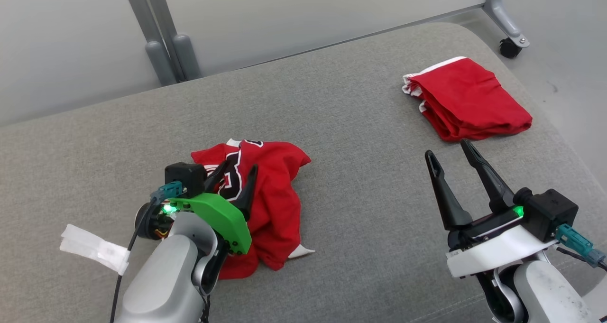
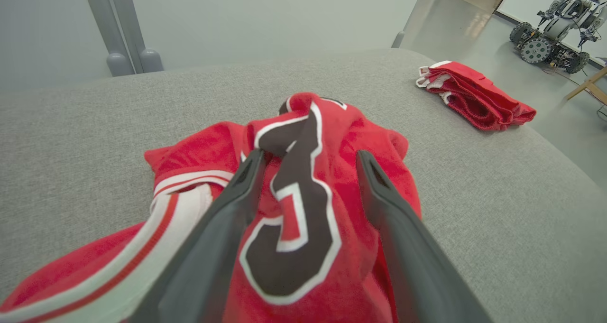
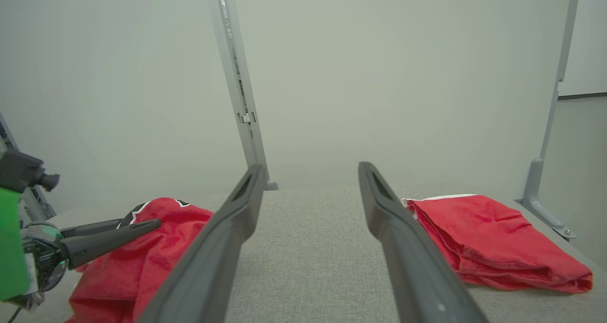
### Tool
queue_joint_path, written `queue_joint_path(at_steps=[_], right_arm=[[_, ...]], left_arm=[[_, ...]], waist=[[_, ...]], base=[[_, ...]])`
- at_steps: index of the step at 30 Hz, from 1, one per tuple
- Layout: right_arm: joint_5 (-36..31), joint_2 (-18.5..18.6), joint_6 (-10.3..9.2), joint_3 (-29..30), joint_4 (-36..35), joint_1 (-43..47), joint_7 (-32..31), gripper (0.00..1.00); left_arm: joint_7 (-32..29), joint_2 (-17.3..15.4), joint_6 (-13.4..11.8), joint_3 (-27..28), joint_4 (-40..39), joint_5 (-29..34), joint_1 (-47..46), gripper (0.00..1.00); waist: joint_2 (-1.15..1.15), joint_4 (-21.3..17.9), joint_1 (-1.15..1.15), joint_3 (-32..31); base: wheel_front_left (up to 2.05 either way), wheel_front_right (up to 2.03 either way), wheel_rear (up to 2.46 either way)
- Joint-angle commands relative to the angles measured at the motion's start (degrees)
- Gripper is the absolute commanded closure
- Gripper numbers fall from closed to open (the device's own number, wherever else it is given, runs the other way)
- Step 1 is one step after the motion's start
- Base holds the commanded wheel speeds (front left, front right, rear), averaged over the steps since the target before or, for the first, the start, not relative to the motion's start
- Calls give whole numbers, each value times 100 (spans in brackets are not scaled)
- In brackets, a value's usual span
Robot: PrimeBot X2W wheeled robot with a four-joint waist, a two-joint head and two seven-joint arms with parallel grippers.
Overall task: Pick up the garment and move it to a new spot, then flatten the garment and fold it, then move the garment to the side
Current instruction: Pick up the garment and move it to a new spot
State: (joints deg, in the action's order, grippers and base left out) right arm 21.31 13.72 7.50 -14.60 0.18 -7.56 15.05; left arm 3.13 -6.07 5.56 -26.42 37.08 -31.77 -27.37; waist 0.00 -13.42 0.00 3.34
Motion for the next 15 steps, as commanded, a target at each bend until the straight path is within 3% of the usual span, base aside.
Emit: queue_joint_path(at_steps=[1,7,15], right_arm=[[-31,34,-2,29,-6,-14,17,0],[-42,91,-2,175,22,168,17,0],[-71,61,-2,351,2,476,17,0]], left_arm=[[101,-46,49,-15,1,12,-73,0],[458,-280,91,95,-527,-109,116,0],[801,-932,-438,542,-1967,-68,1012,0]], waist=[[0,153,0,-54],[0,433,0,-278],[0,750,0,-411]], base=[[0,0,0],[0,0,0],[0,0,0]])
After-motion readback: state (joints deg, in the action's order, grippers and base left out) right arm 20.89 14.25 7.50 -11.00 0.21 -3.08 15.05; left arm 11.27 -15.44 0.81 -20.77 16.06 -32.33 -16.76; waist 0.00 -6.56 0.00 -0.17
